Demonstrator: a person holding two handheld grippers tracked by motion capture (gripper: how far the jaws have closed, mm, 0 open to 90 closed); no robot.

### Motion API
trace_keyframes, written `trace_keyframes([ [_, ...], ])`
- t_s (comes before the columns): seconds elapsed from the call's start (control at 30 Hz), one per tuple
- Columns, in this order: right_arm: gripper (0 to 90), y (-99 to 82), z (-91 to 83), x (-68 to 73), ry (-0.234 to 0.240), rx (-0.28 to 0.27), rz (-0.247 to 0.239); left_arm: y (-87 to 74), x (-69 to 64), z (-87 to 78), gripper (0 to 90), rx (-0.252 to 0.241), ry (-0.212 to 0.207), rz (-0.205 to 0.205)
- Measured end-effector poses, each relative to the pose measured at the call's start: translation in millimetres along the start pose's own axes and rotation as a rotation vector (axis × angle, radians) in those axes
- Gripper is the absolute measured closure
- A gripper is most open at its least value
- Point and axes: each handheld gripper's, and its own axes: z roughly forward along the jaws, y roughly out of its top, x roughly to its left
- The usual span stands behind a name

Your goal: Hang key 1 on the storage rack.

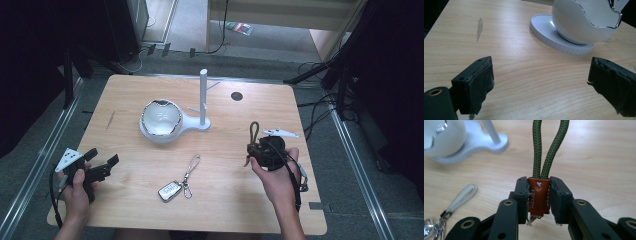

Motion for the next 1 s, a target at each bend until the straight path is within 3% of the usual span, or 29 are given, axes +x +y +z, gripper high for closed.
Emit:
trace_keyframes([
  [0.03,70.6,3.6,-3.6,1.1,0.003,-0.044,-0.007,0.0,-0.2,0.0,6.9,0.000,0.000,0.000],
  [0.33,70.5,10.5,-9.6,5.7,0.026,-0.165,-0.042,0.0,-0.2,0.0,6.9,-0.001,0.001,0.001],
  [0.57,70.5,15.6,-12.5,9.1,0.062,-0.299,-0.065,0.1,0.1,0.0,6.9,0.001,-0.001,0.004],
  [0.73,70.4,22.6,-10.6,12.7,0.098,-0.340,-0.068,0.0,0.1,0.3,6.9,-0.005,-0.001,0.000],
  [1.0,70.2,32.3,-2.7,17.1,0.116,-0.418,-0.098,0.1,0.2,0.1,6.9,-0.002,-0.002,0.001],
])
